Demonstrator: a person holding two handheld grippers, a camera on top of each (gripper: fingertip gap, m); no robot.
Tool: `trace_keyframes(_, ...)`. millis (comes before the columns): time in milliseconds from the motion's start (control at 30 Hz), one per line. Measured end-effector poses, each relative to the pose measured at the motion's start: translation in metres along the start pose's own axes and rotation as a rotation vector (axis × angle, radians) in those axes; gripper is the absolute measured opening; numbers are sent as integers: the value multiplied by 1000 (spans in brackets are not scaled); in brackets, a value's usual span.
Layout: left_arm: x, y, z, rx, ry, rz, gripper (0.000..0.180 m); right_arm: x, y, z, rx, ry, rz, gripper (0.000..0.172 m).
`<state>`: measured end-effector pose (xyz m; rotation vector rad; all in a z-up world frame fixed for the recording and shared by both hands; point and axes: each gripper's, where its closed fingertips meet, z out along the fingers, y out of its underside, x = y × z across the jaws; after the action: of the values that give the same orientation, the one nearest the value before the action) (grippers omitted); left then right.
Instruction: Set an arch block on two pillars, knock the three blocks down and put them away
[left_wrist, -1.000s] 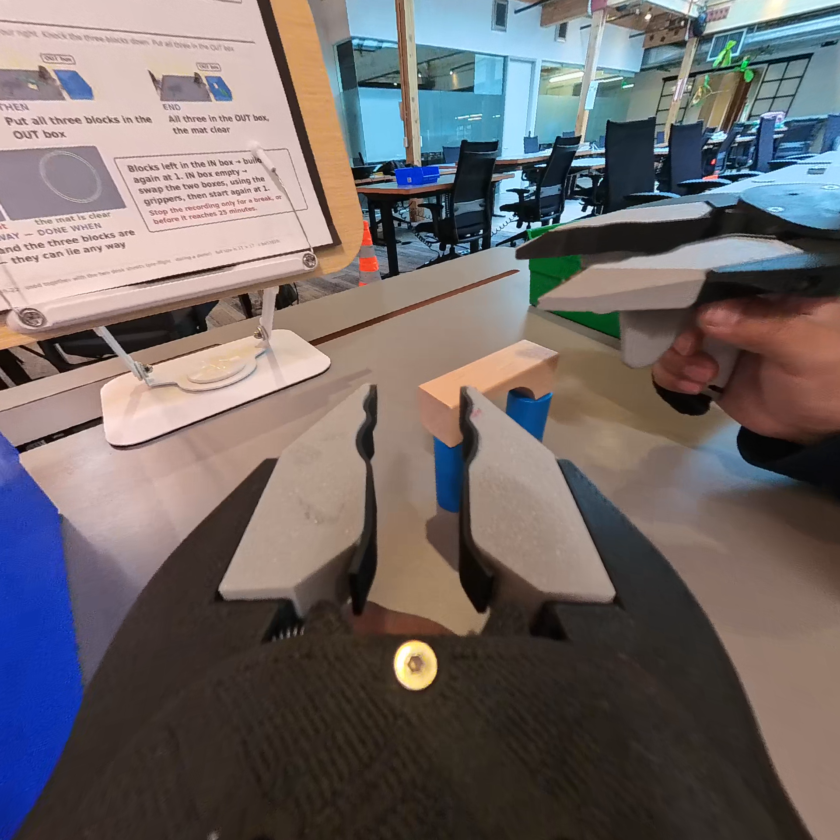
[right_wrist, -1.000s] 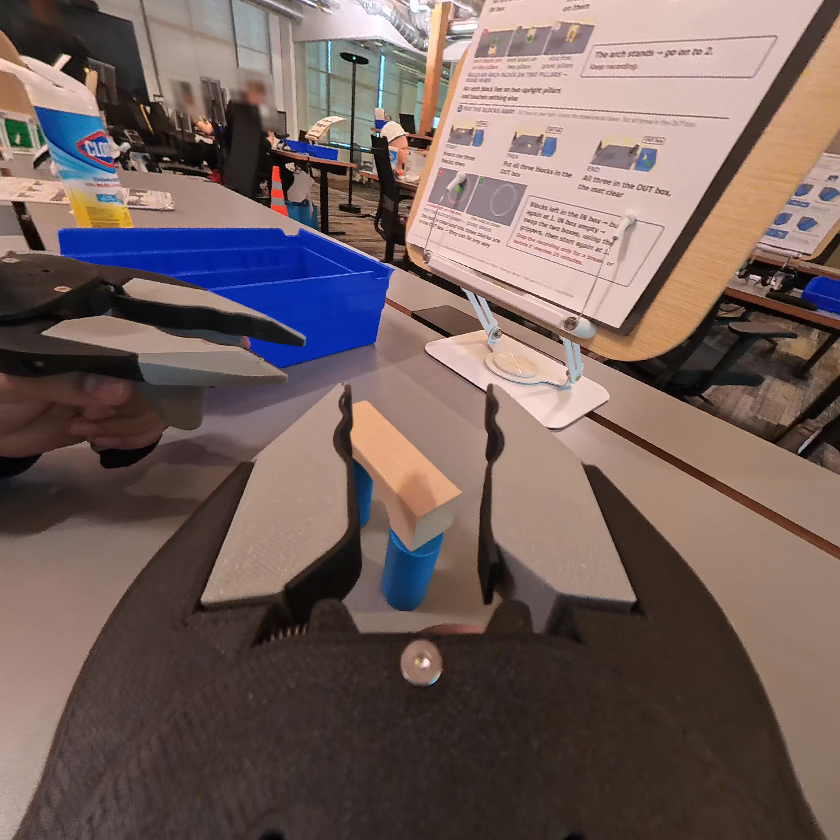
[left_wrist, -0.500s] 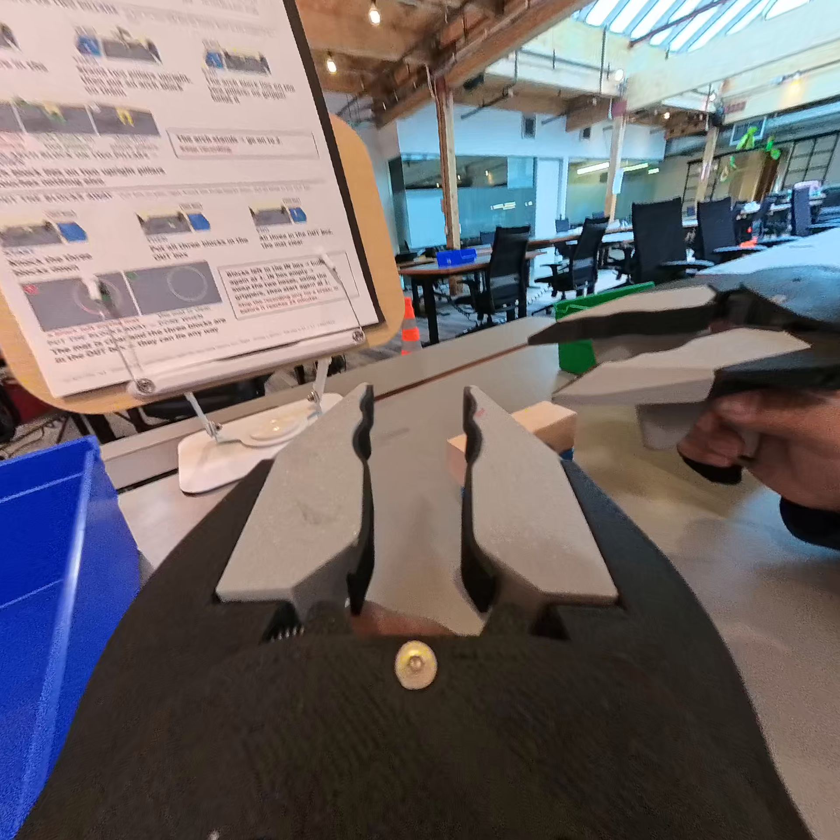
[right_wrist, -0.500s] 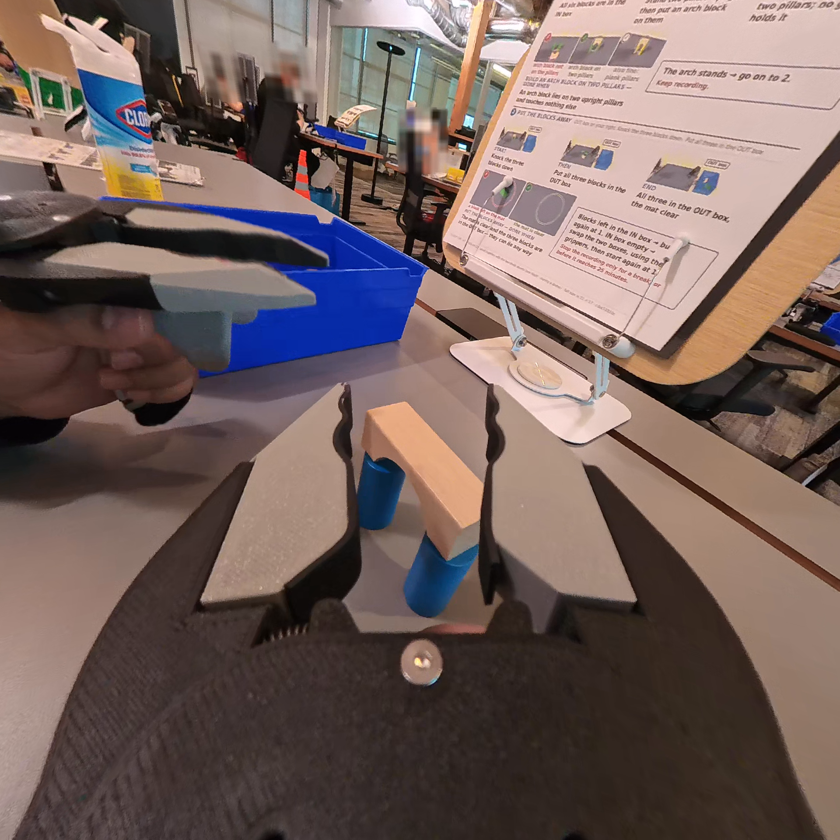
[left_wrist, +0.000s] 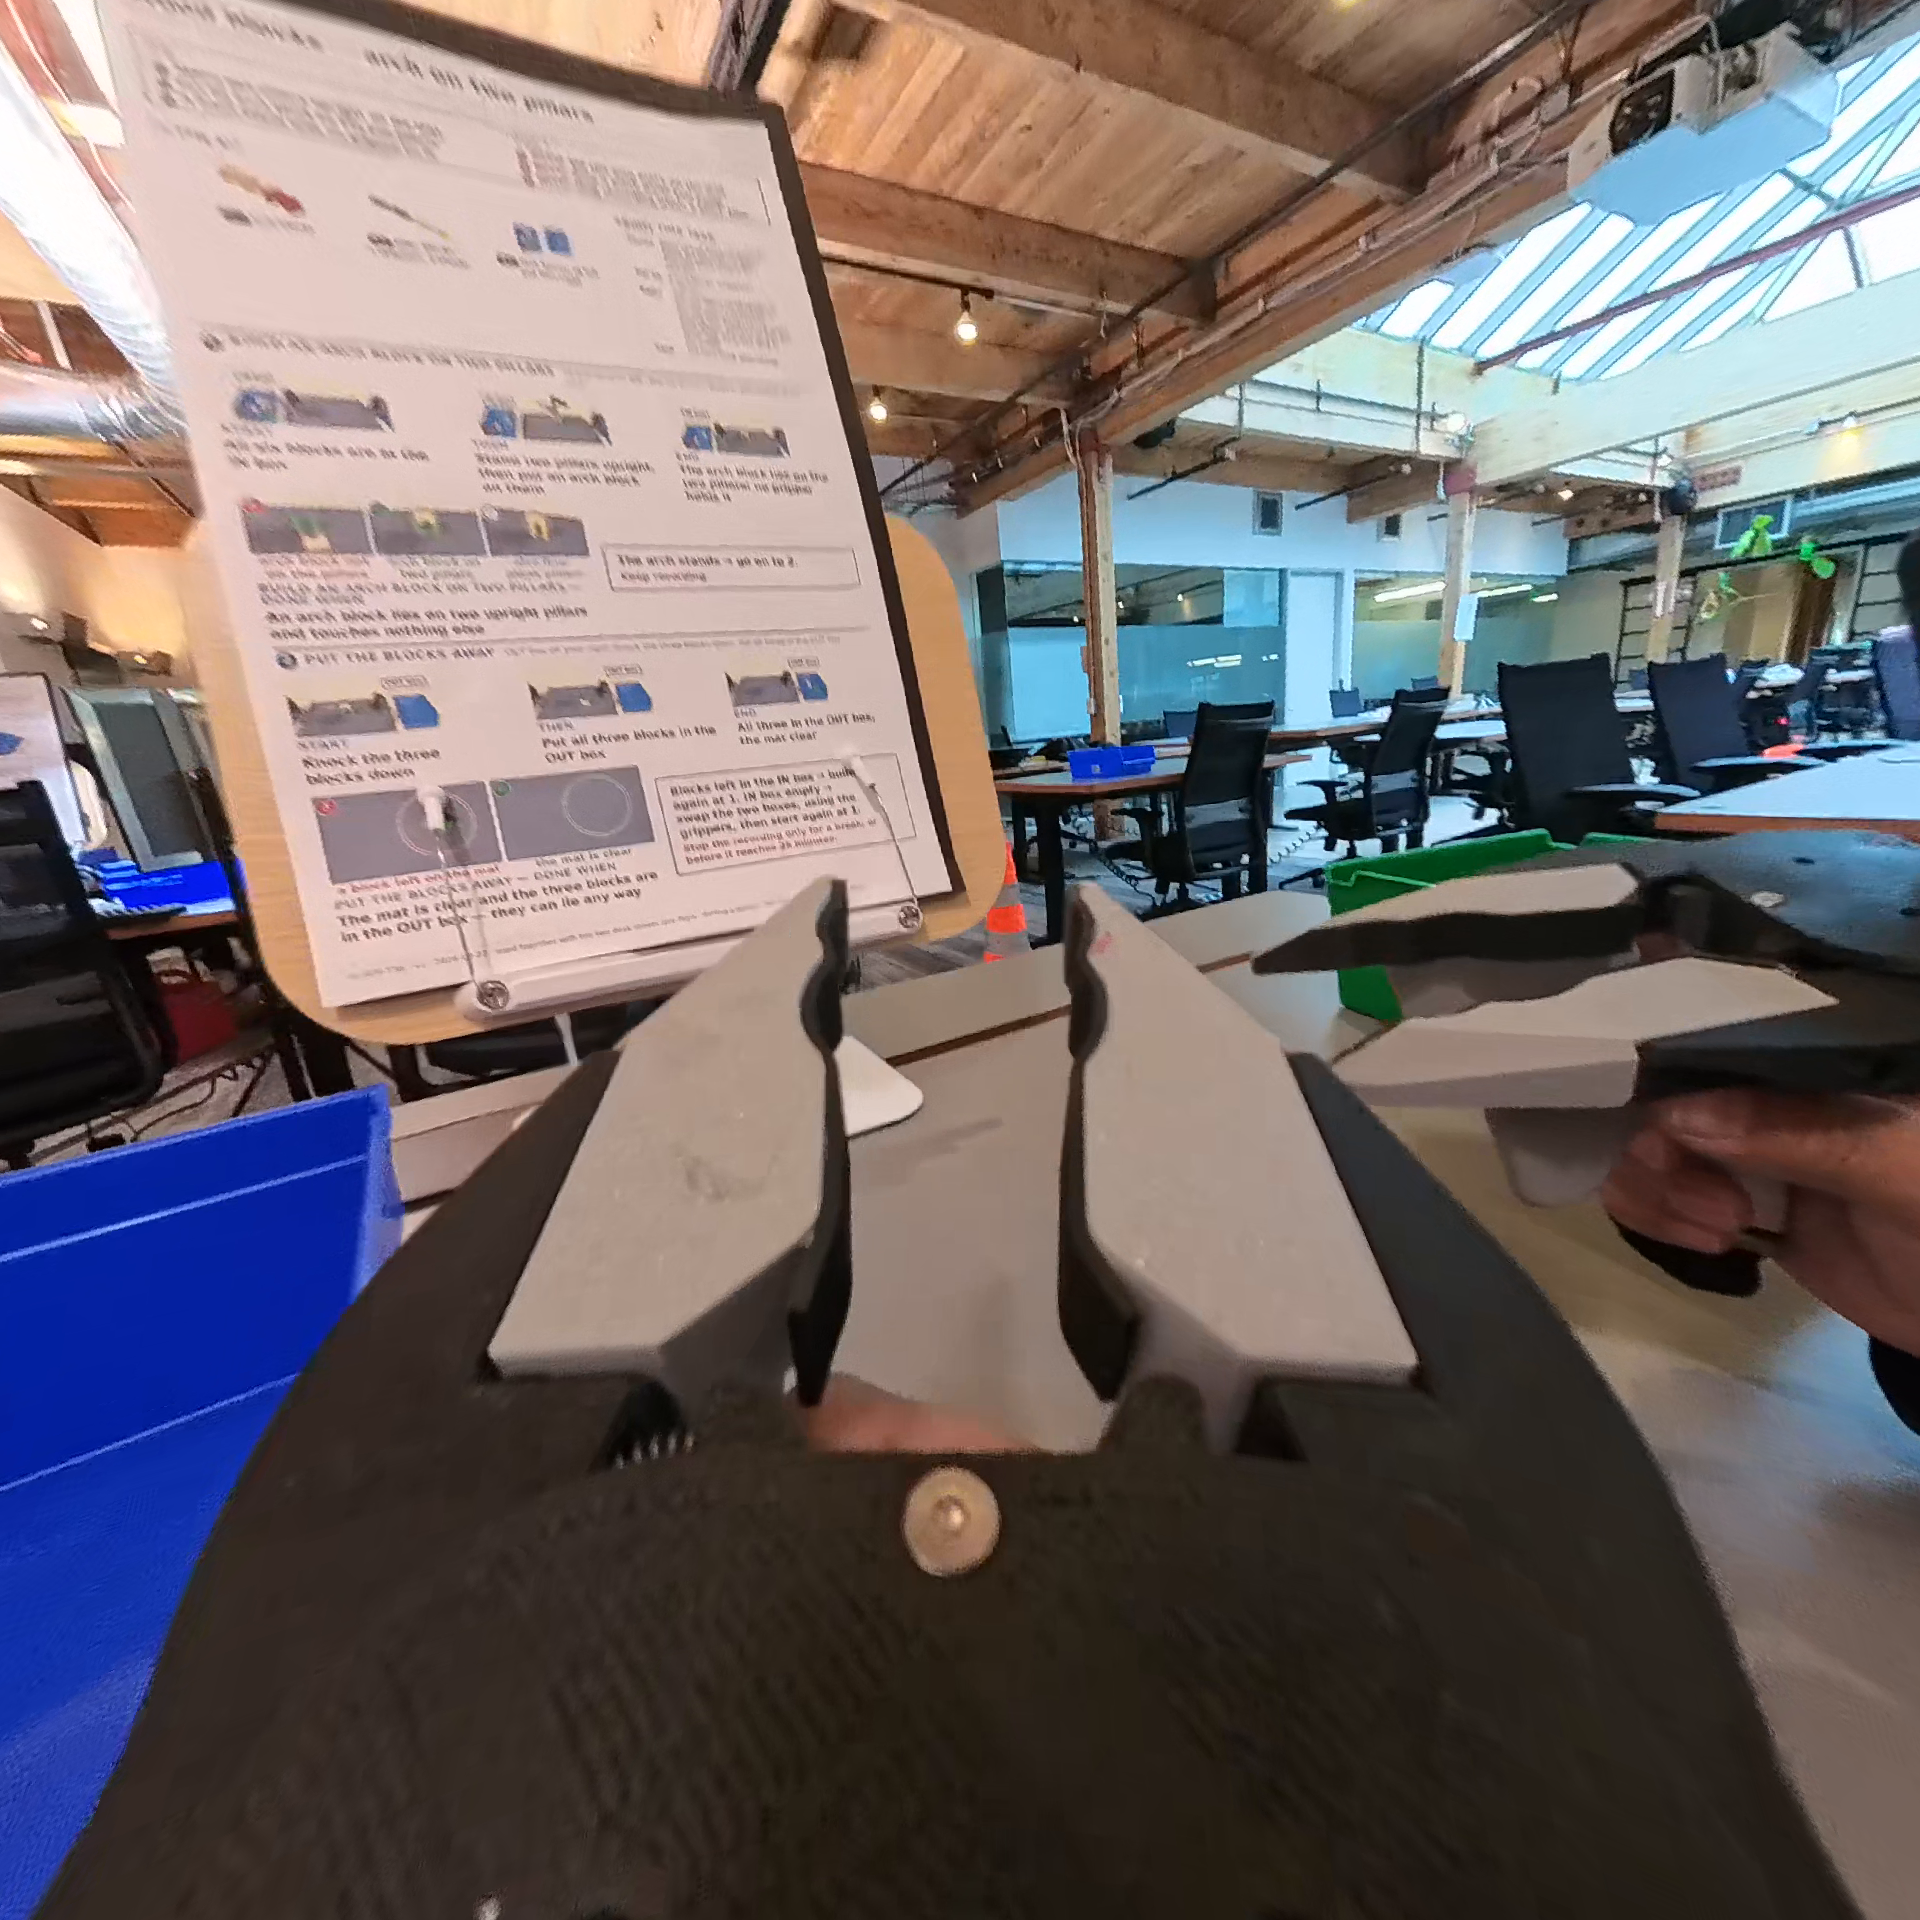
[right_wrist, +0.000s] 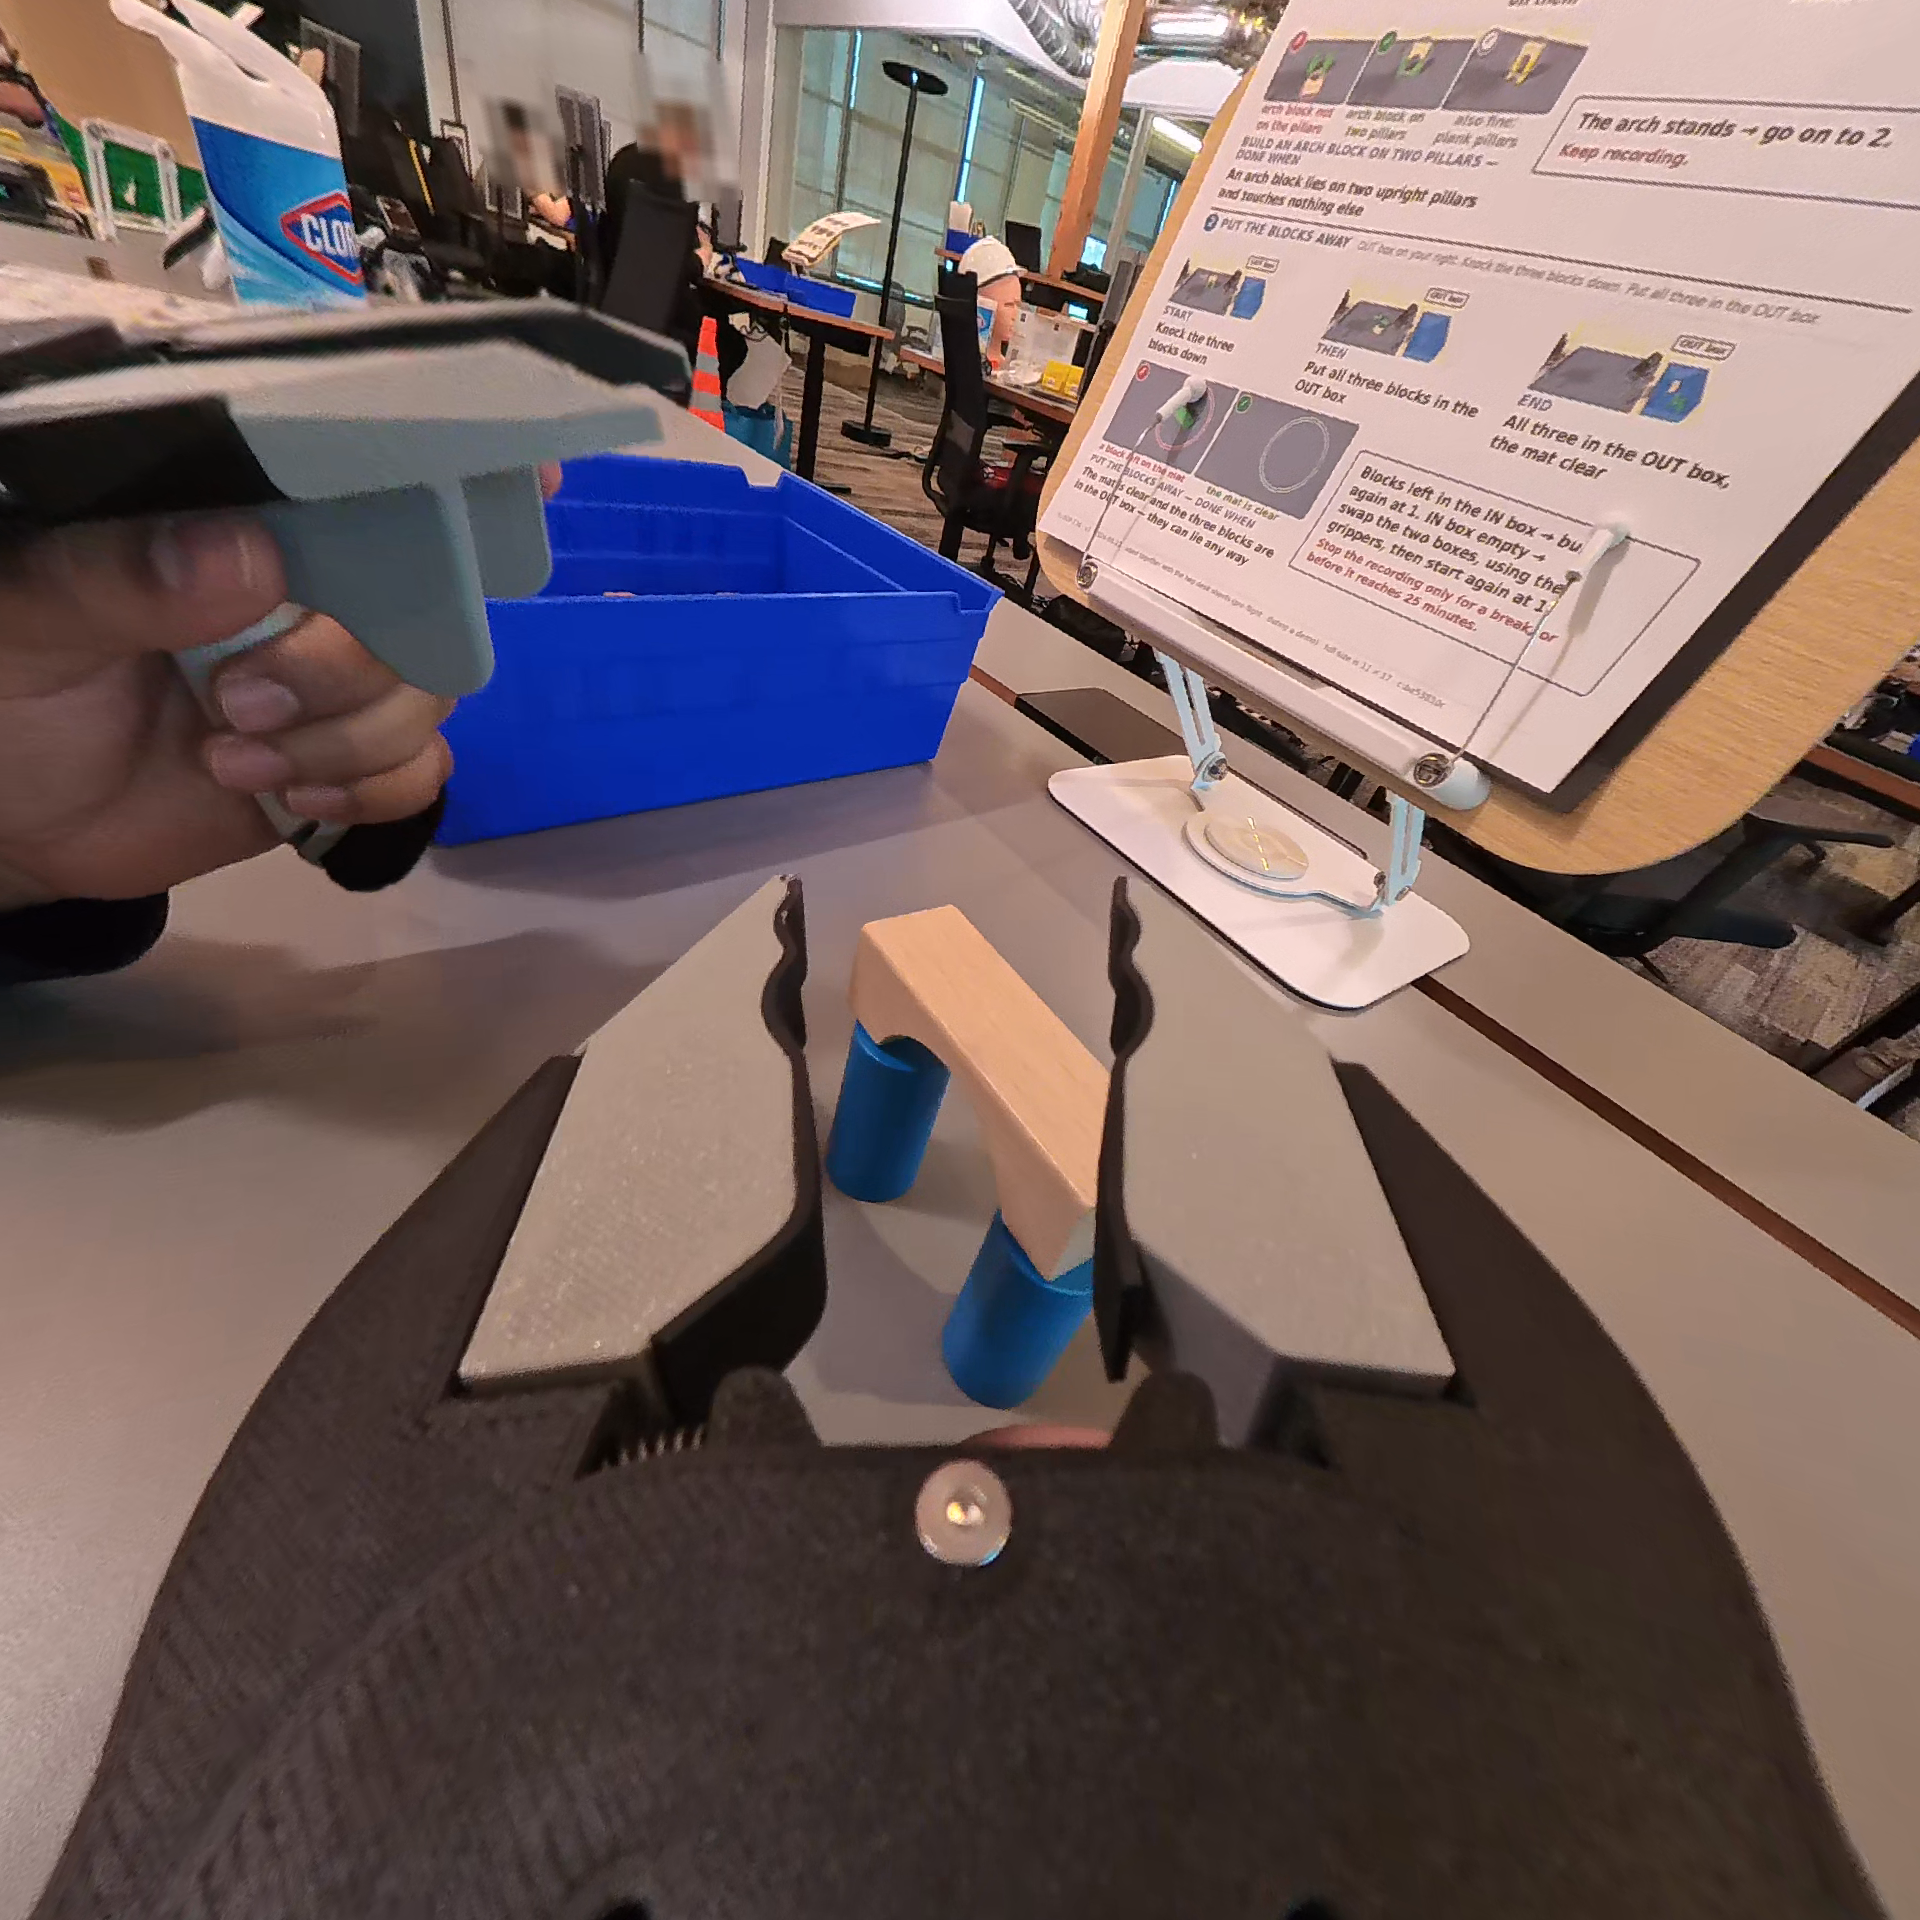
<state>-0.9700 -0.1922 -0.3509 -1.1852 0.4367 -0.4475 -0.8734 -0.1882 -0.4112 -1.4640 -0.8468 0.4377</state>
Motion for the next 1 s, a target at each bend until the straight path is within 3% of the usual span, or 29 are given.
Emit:
trace_keyframes(167,-15,-23,-9,94,-59,3,40,-4,2,2,-7,-7,-10,56)
trace_keyframes(400,-28,-54,-24,254,-115,17,57,-5,3,3,-17,-9,-17,56)
trace_keyframes(733,-70,-78,-45,341,-276,26,61,-6,3,3,-17,-12,-18,56)
trace_keyframes(1000,-103,-72,-50,296,-386,-20,59,-7,3,3,-16,-13,-18,56)
